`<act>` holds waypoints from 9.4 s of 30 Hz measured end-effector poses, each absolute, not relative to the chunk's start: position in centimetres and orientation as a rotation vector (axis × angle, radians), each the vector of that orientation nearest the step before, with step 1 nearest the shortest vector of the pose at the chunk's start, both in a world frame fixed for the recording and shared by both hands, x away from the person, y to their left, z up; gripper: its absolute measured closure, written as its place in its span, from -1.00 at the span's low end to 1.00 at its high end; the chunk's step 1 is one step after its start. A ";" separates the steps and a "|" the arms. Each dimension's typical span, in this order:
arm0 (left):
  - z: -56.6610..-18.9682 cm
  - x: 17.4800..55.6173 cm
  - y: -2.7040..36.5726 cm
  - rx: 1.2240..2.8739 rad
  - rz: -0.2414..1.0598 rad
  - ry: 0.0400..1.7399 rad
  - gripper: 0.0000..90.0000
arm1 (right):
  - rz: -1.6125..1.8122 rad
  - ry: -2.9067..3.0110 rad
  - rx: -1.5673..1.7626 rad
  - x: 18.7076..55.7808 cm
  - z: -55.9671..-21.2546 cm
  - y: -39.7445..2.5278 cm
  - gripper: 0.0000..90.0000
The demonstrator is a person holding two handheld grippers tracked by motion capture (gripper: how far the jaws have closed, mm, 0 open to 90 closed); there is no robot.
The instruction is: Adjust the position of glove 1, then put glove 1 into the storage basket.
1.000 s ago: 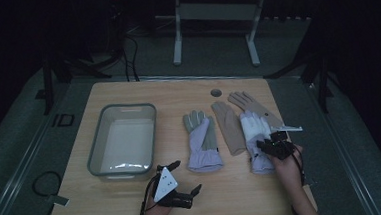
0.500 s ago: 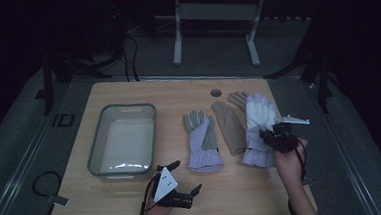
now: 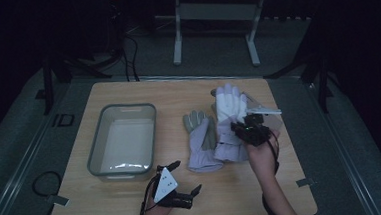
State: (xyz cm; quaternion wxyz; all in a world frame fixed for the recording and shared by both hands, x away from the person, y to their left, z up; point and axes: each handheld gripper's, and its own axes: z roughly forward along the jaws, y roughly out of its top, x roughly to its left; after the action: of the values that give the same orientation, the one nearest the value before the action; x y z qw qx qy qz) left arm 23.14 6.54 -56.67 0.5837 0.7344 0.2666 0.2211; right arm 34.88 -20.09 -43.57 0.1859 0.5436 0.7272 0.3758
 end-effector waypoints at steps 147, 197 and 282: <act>-54.5 34.1 4.2 2.048 -0.064 1.155 0.63 | 0.965 2.483 1.243 37.8 -52.9 -16.8 0.73; -40.9 33.8 19.6 2.190 0.101 1.169 0.66 | 1.196 2.446 1.097 38.1 -41.1 -1.5 0.75; -44.7 30.6 17.7 1.938 0.310 1.002 -0.67 | 1.153 2.540 1.010 38.4 -43.4 -1.9 -0.69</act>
State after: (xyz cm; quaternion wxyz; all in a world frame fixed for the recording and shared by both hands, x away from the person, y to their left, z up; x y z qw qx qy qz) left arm 30.55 17.71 -44.73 0.4518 0.7845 0.4057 0.1254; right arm 38.44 -1.92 -43.36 0.0874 0.3393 0.8529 0.3871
